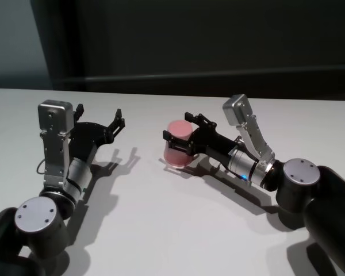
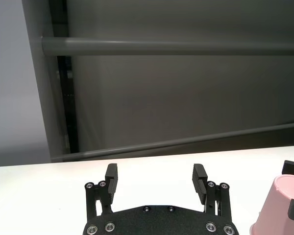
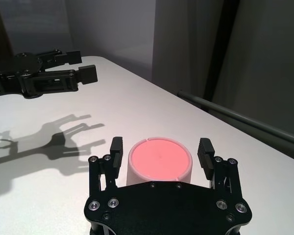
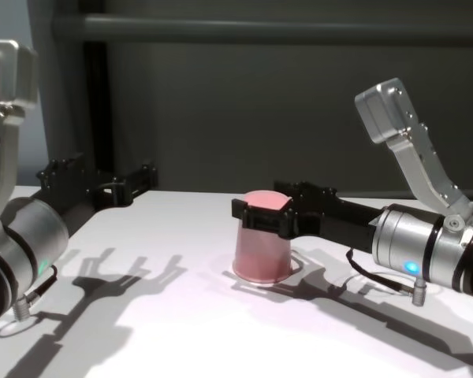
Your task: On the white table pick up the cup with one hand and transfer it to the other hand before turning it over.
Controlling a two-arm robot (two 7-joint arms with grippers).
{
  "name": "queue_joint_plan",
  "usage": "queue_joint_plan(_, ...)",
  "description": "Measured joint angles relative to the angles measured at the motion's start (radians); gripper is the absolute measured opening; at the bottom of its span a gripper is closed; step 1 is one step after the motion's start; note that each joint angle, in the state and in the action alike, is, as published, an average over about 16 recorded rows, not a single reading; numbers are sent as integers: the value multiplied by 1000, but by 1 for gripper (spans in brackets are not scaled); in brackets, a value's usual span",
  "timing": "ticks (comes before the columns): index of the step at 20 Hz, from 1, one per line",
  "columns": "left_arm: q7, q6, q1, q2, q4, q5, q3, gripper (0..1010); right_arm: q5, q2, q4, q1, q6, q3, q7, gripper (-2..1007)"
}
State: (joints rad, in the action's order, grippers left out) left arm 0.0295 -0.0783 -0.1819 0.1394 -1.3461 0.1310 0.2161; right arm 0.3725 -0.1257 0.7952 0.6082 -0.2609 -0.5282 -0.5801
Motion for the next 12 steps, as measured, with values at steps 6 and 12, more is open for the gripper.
queue_joint_plan(6,0,0,0,0,0,0,0,1001,0,17,-24,16,-16,18,-10,973)
queue_joint_plan(12,0,0,0,0,0,0,0,1001,-19,35,-41,37,-58,39,30,1002)
